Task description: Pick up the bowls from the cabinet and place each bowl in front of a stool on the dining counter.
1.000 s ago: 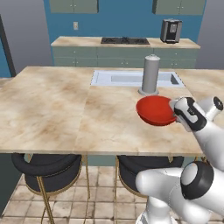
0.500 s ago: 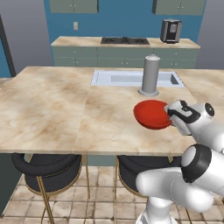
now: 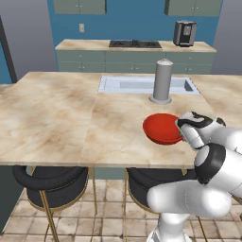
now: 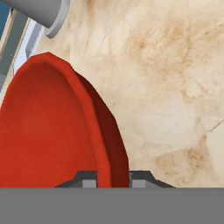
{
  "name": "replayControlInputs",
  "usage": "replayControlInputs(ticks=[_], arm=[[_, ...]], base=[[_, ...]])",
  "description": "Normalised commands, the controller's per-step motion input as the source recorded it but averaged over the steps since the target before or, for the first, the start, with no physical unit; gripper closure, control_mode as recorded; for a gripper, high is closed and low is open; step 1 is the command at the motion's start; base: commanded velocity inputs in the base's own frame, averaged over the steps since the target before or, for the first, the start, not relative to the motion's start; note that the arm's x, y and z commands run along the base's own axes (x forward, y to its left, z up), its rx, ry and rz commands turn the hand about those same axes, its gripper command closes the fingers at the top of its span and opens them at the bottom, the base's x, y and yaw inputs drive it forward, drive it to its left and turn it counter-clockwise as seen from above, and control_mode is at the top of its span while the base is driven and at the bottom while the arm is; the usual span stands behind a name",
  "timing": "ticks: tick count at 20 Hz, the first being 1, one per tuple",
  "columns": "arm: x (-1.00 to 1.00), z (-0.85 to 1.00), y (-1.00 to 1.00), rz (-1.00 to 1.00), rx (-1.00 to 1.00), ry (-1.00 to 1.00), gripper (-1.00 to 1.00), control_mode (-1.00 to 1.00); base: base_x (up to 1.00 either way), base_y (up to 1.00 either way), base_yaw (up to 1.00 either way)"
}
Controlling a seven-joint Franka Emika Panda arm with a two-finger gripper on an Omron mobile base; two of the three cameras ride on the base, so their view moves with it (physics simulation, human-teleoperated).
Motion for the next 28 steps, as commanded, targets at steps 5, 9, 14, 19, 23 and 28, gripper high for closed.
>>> replayControlInputs(ticks=[5,9,14,19,23,28], arm=[[0.09,-0.32,-0.02,0.0,0.0,0.0,1.0,-1.0],[0.09,-0.32,-0.02,0.0,0.0,0.0,1.0,-1.0],[0.11,-0.3,-0.03,0.0,0.0,0.0,1.0,-1.0],[0.12,-0.3,-0.04,0.0,0.0,0.0,1.0,-1.0],[0.14,-0.29,-0.06,0.0,0.0,0.0,1.0,-1.0],[0.09,-0.19,-0.01,0.0,0.0,0.0,-1.0,-1.0]], base=[[0.0,0.0,0.0],[0.0,0.0,0.0],[0.0,0.0,0.0],[0.0,0.0,0.0],[0.0,0.0,0.0],[0.0,0.0,0.0]])
